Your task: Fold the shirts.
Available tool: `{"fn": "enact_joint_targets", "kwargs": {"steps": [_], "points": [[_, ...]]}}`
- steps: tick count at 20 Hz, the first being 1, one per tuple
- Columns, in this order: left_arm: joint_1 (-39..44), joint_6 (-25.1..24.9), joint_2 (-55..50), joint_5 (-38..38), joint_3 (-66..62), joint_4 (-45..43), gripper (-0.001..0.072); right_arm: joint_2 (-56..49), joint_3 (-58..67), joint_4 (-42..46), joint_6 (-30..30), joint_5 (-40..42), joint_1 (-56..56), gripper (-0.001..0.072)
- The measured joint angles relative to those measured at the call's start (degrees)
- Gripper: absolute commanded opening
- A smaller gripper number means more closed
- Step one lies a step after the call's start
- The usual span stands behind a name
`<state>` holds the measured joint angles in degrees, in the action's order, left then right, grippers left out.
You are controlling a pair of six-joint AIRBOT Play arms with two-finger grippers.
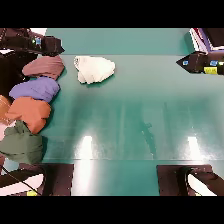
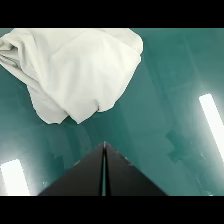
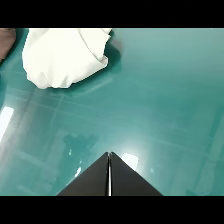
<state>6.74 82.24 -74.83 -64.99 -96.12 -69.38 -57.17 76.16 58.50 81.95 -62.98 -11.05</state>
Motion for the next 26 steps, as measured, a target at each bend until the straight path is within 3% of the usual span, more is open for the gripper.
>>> {"fn": "enact_joint_targets", "kwargs": {"steps": [15, 16, 17, 18, 22, 26], "points": [[0.0, 0.07, 0.04, 0.24, 0.09, 0.15, 0.0028, -0.2, -0.07, -0.04, 0.0, 0.04, 0.0, 0.0016], [0.0, 0.15, 0.04, 0.79, 0.09, 0.26, 0.005, -0.2, -0.07, -0.04, 0.0, 0.07, 0.0, 0.0016], [0.0, 0.15, 0.02, 1.68, 0.11, 0.39, 0.0328, -0.22, -0.07, -0.04, 0.0, 0.07, 0.0, 0.0016], [0.0, 0.17, -0.11, 2.64, 0.17, 0.48, 0.052, -0.2, -0.07, -0.09, 0.0, 0.07, 0.0, 0.0016], [0.0, 1.53, -4.28, 5.9, 1.25, 0.68, 0.0522, -0.2, -0.07, -0.33, 0.0, -0.22, 0.0, 0.0016], [0.0, 2.6, -15.13, 9.31, 1.84, 1.42, 0.0521, -0.22, -0.07, -0.46, 0.02, -0.72, 0.0, 0.0016]]}}
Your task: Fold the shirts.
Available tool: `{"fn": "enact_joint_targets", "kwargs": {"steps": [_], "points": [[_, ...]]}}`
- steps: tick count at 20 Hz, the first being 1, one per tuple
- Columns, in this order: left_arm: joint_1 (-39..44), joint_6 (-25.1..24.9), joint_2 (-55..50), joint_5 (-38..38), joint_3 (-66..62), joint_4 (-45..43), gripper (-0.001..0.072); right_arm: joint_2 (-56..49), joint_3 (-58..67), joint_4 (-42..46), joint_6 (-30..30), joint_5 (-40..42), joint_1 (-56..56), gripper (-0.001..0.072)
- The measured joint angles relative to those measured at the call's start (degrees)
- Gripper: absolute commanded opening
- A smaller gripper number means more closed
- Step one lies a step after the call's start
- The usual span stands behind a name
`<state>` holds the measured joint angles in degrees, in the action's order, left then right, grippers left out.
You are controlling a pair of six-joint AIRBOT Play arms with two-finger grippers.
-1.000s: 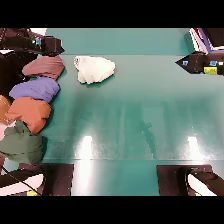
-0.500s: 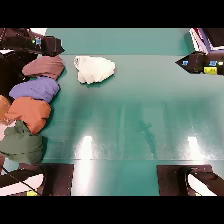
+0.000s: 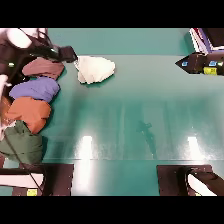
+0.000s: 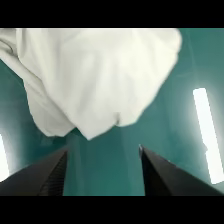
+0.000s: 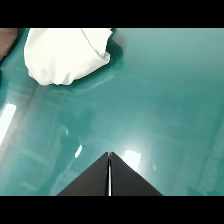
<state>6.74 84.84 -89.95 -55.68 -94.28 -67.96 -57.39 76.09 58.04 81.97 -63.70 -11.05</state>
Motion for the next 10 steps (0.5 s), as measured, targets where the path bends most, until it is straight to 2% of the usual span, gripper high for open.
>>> {"fn": "enact_joint_targets", "kwargs": {"steps": [7, 9, 10], "points": [[0.02, 0.57, -14.73, 12.41, 0.07, 7.28, 0.0505, -0.02, 0.0, 0.02, 0.0, -0.28, 0.0, 0.0016], [0.02, 0.55, -16.02, 14.73, -0.59, 8.57, 0.002, -0.02, 0.0, 0.02, 0.0, -0.02, 0.0, 0.0016], [0.02, 0.44, -16.28, 15.45, -1.27, 8.98, 0.0026, -0.02, 0.0, 0.02, 0.0, 0.17, 0.0, 0.0017]]}}
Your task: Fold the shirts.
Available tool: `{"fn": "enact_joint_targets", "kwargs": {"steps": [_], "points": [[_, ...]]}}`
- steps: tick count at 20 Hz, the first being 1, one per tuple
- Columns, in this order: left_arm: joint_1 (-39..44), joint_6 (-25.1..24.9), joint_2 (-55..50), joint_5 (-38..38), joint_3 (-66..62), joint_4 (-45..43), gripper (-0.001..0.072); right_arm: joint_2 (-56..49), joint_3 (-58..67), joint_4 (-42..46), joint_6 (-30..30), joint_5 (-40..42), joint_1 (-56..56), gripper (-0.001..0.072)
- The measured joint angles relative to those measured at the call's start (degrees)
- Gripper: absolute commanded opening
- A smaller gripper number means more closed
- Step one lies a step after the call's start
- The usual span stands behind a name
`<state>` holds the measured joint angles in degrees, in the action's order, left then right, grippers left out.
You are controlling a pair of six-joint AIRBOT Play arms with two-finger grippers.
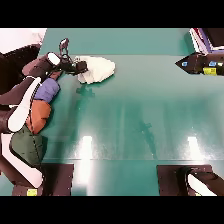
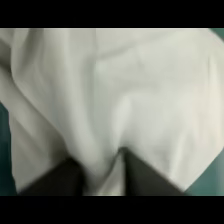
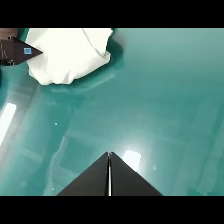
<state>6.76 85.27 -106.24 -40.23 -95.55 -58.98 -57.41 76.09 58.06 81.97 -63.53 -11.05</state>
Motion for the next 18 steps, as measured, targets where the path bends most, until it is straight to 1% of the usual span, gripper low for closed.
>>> {"fn": "enact_joint_targets", "kwargs": {"steps": [3, 5, 8, 11, 14, 17, 18], "points": [[0.02, -0.07, 0.44, -0.63, -3.5, 0.37, 0.0024, 0.11, -0.02, 0.07, 0.0, 0.85, 0.0, 0.0015], [0.04, -0.09, 2.73, -2.23, -6.91, -0.07, 0.0024, 0.74, 0.07, 0.13, 0.0, 2.08, 0.0, 0.0015], [0.0, -0.35, 9.9, -5.01, -11.93, -2.62, 0.0024, 1.88, 1.9, 0.63, 0.0, 3.63, 0.0, 0.0015], [0.55, -1.7, 19.45, -10.12, -14.71, -4.66, 0.0024, 2.34, 6.47, 2.75, 0.0, 3.41, 0.11, 0.0015], [4.55, -2.64, 27.3, -17.75, -15.76, -6.99, 0.0024, 2.54, 11.85, 6.08, -0.02, 3.13, 0.15, 0.0015], [12.15, -2.86, 30.45, -24.37, -15.17, -8.66, 0.0028, 2.6, 15.78, 8.07, -0.02, 2.84, 0.7, 0.0015], [15.28, -2.86, 30.82, -25.55, -14.05, -9.03, 0.0063, 2.6, 16.76, 8.46, -0.02, 2.45, 1.05, 0.0015]]}}
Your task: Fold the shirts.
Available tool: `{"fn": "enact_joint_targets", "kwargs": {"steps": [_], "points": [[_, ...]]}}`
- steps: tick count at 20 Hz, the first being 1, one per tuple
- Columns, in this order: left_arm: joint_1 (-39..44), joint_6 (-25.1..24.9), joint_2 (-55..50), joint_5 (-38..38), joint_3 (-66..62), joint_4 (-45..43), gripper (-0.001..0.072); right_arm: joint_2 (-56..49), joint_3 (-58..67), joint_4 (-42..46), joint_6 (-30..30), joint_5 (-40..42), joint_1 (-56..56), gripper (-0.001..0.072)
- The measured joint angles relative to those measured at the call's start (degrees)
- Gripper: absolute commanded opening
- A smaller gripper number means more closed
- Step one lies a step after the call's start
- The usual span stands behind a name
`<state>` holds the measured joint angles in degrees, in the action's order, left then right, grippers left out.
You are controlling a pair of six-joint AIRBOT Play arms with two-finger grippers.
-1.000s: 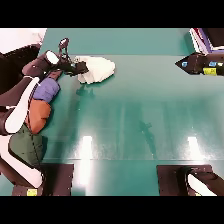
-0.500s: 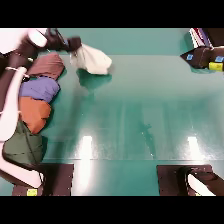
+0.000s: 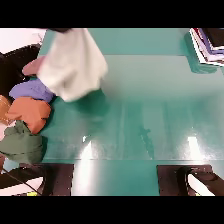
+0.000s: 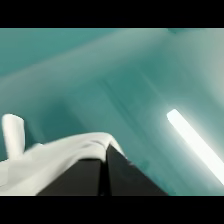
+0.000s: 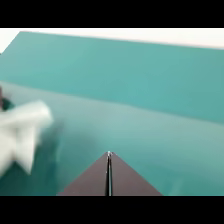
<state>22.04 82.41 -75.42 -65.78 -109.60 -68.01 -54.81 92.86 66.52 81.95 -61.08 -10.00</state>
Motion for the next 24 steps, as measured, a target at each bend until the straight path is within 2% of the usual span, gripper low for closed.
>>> {"fn": "enact_joint_targets", "kwargs": {"steps": [1, 2, 5, 7, 10, 13, 17, 22, 23, 24], "points": [[2.93, -0.02, 0.04, -0.79, 1.53, -0.31, 0.0425, 0.0, 0.68, 0.26, 0.0, -0.5, 0.35, 0.0015], [6.1, -0.04, -0.09, -0.81, 3.37, -0.31, 0.0706, 0.0, 1.18, 0.48, 0.0, -1.16, 0.66, 0.0015], [13.51, -0.28, -1.31, 1.55, 8.83, -0.35, 0.071, 0.0, 1.99, 0.79, 0.0, -3.43, 1.11, 0.0015], [15.13, -0.44, -1.86, 3.63, 10.75, -3.21, 0.071, -0.07, 2.25, 0.9, 0.0, -4.76, 1.25, 0.0016], [11.76, 1.38, -2.14, 3.08, 12.46, -11.15, 0.071, -0.11, 2.38, 0.98, 0.0, -6.29, 1.33, 0.0015], [3.76, 3.96, -2.49, 1.66, 17.33, -14.95, 0.071, -0.33, 2.43, 0.98, 0.0, -7.32, 1.33, 0.0016], [-6.08, 4.0, -4.76, 2.97, 29.83, -8.11, 0.071, -1.75, 2.43, 0.72, 0.0, -8.74, 1.33, 0.0016], [-10.84, 0.81, -10.93, 5.92, 37.92, 0.85, 0.0709, -4.68, 2.43, 0.55, 0.0, -12.26, 1.33, 0.0015], [-11.17, 0.33, -12.02, 6.23, 38.47, 2.08, 0.0669, -5.14, 2.43, 0.55, 0.0, -12.68, 1.36, 0.0015], [-11.47, -0.13, -13.14, 6.25, 38.95, 2.97, 0.0548, -5.57, 2.43, 0.55, 0.0, -13.18, 1.33, 0.0016]]}}
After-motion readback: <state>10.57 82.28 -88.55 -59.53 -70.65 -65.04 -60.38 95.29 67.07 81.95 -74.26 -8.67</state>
